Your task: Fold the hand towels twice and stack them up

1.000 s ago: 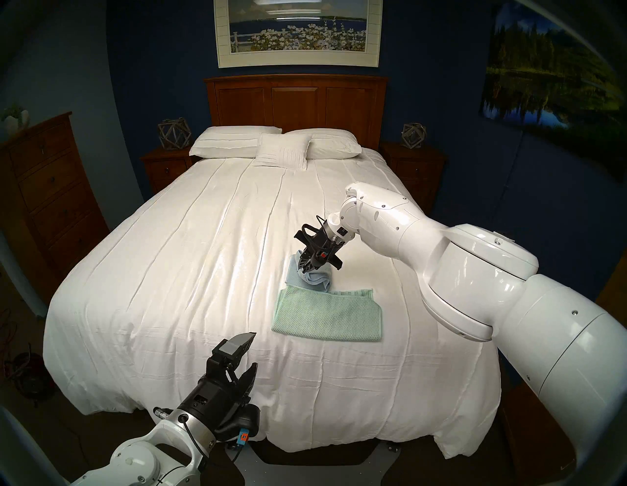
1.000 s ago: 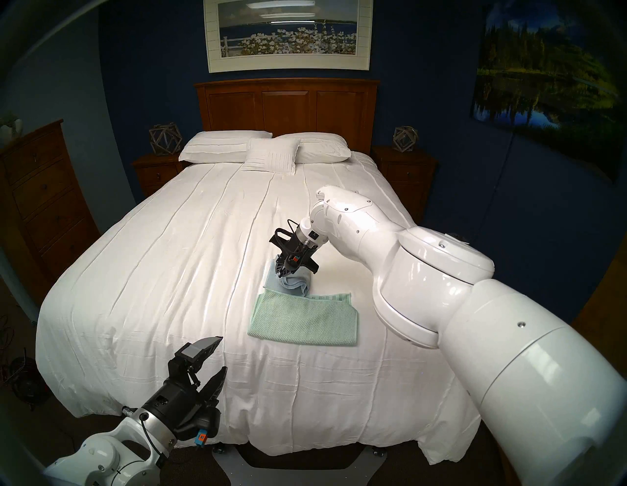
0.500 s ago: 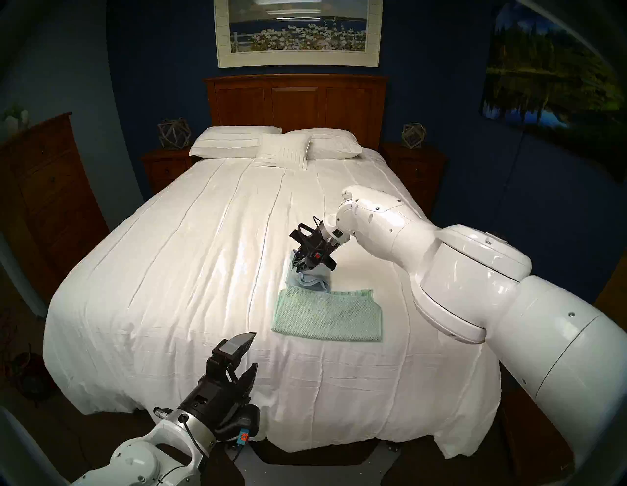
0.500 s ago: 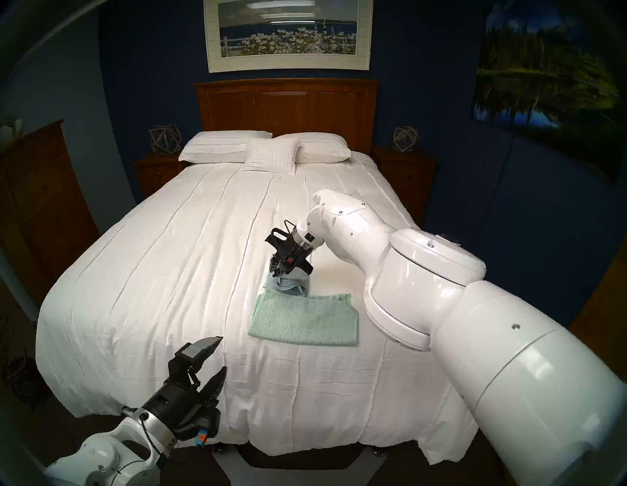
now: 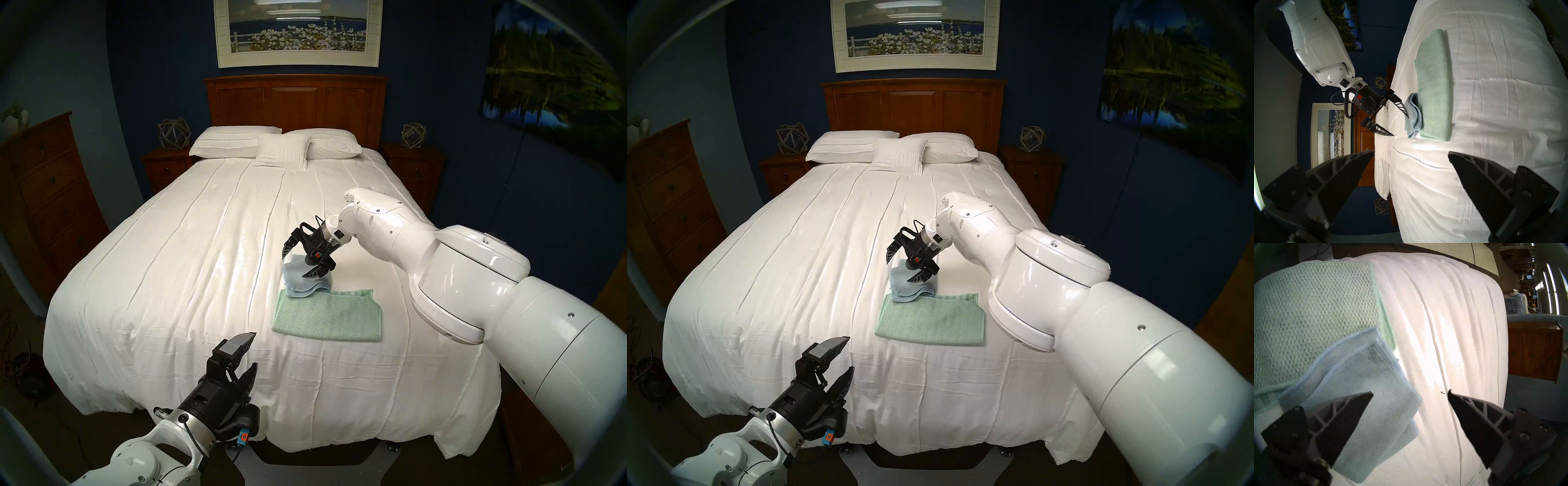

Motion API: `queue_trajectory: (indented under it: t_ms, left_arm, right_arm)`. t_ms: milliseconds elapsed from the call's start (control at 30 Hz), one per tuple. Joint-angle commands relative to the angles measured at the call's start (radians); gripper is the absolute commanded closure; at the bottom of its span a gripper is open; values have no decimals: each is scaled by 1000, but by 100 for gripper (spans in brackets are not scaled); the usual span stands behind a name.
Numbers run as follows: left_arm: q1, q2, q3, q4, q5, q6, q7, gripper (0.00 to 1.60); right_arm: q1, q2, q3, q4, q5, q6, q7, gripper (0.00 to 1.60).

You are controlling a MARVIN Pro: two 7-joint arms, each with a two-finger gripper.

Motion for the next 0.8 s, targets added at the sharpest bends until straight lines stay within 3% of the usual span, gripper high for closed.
queue_trajectory:
  t_ms: [0,100,167,200,400,767]
  left_arm:
    - [0,-1,0,-19,0,-1,5,0]
    - [-1,-1,0,-16,0,-1,4,0]
    - [-1,-1,0,-16,0,-1,4,0]
    - [-2,-1,0,-15,0,-1,4,0]
    - [-3,-1,1,-13,0,-1,4,0]
    - [-6,-1,2,-6,0,-1,3,0]
  right_arm:
    - [66,108,18,-14,21,-2,5,0]
    - [62,159,19,30,19,-2,37,0]
    - [60,159,12,49,10,-2,49,0]
    - [55,196,20,61,19,-2,63,0]
    - [40,251,29,77,27,-2,110,0]
    - [47,272,81,57,71,-2,172,0]
